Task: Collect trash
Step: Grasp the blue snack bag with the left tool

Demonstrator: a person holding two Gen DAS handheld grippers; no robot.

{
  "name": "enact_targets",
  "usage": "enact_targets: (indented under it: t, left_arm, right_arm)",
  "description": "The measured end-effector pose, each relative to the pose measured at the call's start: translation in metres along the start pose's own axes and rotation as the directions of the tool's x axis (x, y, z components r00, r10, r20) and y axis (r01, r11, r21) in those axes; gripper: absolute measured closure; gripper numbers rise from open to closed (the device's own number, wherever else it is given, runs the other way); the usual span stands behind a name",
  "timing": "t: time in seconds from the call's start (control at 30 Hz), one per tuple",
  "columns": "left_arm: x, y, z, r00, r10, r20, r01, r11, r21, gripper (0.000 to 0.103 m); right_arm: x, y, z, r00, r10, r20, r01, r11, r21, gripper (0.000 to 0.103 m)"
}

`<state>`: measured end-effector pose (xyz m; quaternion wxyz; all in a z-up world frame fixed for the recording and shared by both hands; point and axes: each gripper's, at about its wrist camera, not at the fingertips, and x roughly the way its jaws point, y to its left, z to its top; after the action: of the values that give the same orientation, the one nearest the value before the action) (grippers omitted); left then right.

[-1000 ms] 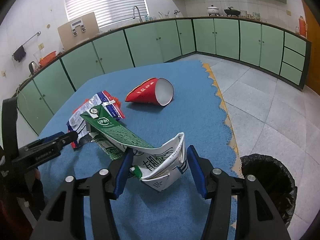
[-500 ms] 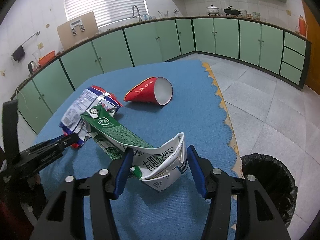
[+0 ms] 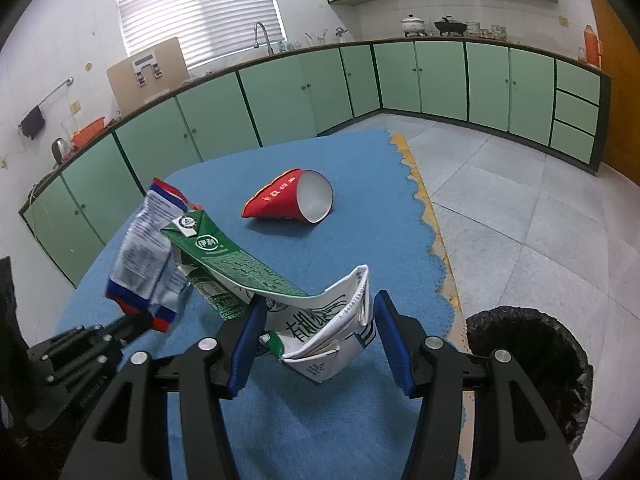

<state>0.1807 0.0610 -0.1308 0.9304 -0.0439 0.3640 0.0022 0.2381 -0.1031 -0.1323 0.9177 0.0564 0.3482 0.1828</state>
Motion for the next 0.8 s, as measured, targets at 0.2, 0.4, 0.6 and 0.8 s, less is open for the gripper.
enact_targets:
  t: [0.2, 0.4, 0.6, 0.8]
  left_arm:
    - [0.012, 0.002, 0.016, 1.000, 0.023, 0.012, -0.023, 1.000, 0.012, 0.053]
    - [0.028, -0.004, 0.027, 1.000, 0.001, 0.000, -0.001, 1.000, 0.026, 0.065]
    - [0.032, -0.005, 0.025, 1.000, -0.003, 0.009, 0.003, 1.000, 0.020, 0.090]
    - [0.019, 0.002, 0.025, 0.999, 0.012, 0.047, -0.012, 1.000, -0.008, 0.091]
  right_arm:
    - [-0.001, -0.005, 0.003, 1.000, -0.008, 0.005, 0.008, 1.000, 0.008, 0.048]
    - [0.000, -0.009, 0.003, 1.000, -0.013, -0.001, 0.013, 1.000, 0.017, 0.048]
    - [0.002, -0.012, 0.002, 1.000, -0.009, -0.003, 0.009, 1.000, 0.018, 0.048]
    - [0.000, -0.013, 0.002, 1.000, -0.017, 0.003, 0.017, 0.999, 0.030, 0.048]
